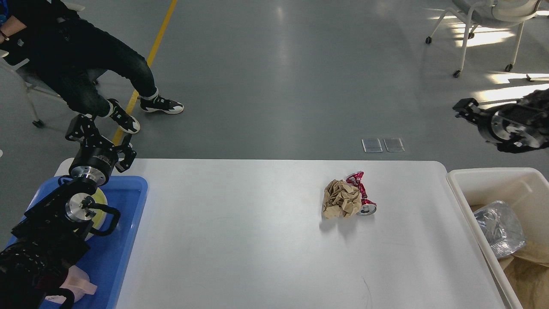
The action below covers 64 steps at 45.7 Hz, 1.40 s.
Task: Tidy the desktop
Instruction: 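Move the right gripper down to the crumpled brown wrapper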
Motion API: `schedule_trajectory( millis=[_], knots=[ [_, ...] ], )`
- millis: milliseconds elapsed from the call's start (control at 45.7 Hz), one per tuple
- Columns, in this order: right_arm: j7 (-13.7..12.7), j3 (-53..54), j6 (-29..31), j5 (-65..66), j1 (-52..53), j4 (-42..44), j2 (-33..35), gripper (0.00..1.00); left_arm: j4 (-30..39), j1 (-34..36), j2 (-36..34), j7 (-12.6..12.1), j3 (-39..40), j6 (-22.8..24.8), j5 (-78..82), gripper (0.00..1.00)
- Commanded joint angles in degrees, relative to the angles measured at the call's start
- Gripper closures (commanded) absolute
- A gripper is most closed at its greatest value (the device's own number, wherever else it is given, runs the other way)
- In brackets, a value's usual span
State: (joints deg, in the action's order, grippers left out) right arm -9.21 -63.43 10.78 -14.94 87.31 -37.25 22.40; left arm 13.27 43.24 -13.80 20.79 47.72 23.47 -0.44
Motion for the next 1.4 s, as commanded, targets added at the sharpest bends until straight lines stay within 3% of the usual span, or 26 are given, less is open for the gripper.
schedule_trajectory(
  millis=[0, 109, 197, 438, 526, 723, 942, 1029, 1380],
  knots=[
    [0.16, -5.91, 10.64, 0.00, 8.74, -4.40, -6.83, 0.00, 0.00, 0.00, 0.00, 0.04, 0.00, 0.00, 0.00, 0.01],
    [0.25, -5.74, 23.83, 0.08, 14.72, -9.93, -9.65, 0.00, 0.00, 0.00, 0.00, 0.04, 0.00, 0.00, 0.00, 0.01],
    [0.33, -5.74, 29.64, 0.08, 19.12, -15.20, -12.02, 0.00, 0.00, 0.00, 0.00, 0.04, 0.00, 0.00, 0.00, 0.01],
    [0.33, -5.21, 31.23, 0.08, 35.98, -34.01, -13.08, 0.00, 0.00, 0.00, 0.00, 0.04, 0.00, 0.00, 0.00, 0.01],
    [0.33, -4.51, 31.23, 0.08, 38.81, -36.40, -12.91, 0.00, 0.00, 0.00, 0.00, 0.04, 0.00, 0.00, 0.00, 0.01],
    [0.33, -4.42, 24.92, -0.09, 27.94, -30.69, -13.52, 0.00, 0.00, 0.00, 0.00, 0.04, 0.00, 0.00, 0.00, 0.01],
    [0.25, -0.48, 3.57, -0.09, 10.53, -27.09, -13.61, 0.00, 0.00, 0.00, 0.00, 0.04, 0.00, 0.00, 0.00, 0.01],
    [0.25, 1.81, -1.45, -0.09, 5.25, -25.07, -13.96, 0.00, 0.00, 0.00, 0.00, 0.04, 0.00, 0.00, 0.00, 0.01],
    [0.16, 9.81, -3.22, 0.00, -5.04, -16.28, -17.83, 0.00, 0.00, 0.00, 0.00, -0.05, 0.00, 0.00, 0.00, 0.01]
  ],
)
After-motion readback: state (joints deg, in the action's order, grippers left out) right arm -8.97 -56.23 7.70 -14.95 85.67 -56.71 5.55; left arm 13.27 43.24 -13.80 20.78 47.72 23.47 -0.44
